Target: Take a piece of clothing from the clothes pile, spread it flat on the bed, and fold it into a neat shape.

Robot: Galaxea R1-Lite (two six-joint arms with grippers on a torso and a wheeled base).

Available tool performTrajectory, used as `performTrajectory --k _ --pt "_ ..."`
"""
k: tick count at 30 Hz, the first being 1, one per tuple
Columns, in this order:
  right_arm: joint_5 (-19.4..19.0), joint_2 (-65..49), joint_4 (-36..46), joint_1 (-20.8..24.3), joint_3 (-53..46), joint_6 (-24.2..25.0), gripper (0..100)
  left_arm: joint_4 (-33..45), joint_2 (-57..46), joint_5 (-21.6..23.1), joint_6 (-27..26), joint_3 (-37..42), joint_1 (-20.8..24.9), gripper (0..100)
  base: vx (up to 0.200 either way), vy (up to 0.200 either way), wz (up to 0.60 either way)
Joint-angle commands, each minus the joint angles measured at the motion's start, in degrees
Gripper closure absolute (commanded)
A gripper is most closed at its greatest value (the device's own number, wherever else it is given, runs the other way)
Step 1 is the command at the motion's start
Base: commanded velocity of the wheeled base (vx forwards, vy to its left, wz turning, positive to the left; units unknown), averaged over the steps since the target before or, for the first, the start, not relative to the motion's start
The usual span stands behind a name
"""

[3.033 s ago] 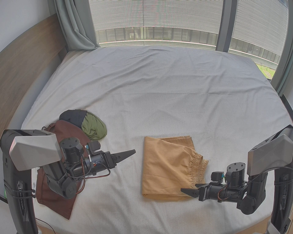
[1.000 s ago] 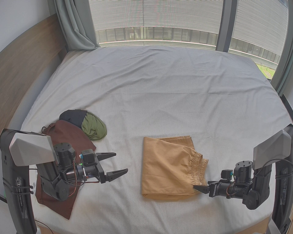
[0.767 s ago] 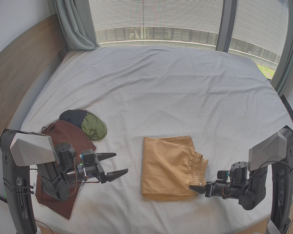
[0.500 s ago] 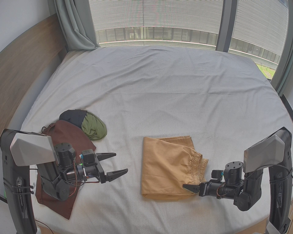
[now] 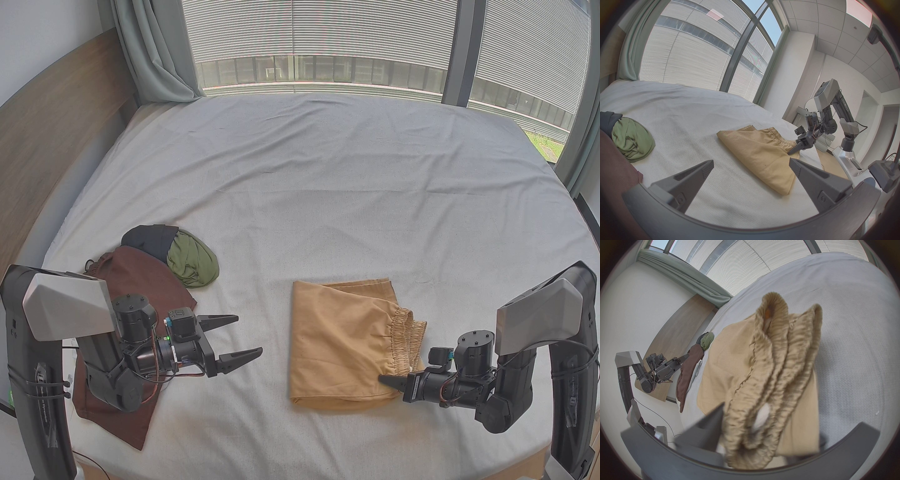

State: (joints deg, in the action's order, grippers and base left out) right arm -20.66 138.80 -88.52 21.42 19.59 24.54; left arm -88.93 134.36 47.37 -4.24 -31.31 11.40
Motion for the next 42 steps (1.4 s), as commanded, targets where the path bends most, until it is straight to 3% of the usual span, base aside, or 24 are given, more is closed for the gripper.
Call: performTrajectory --k 1,42 --pt "0.01 -0.11 -0.08 0.11 0.01 -0.02 100 -0.01 0.2 0.0 0.02 0.02 0.03 0 0.0 0.0 0.0" --pt "-1.75 -10.13 -0.08 2.75 1.42 -0.28 100 -0.01 0.64 0.0 -0.86 0.19 -0.15 0 0.0 0.0 0.0"
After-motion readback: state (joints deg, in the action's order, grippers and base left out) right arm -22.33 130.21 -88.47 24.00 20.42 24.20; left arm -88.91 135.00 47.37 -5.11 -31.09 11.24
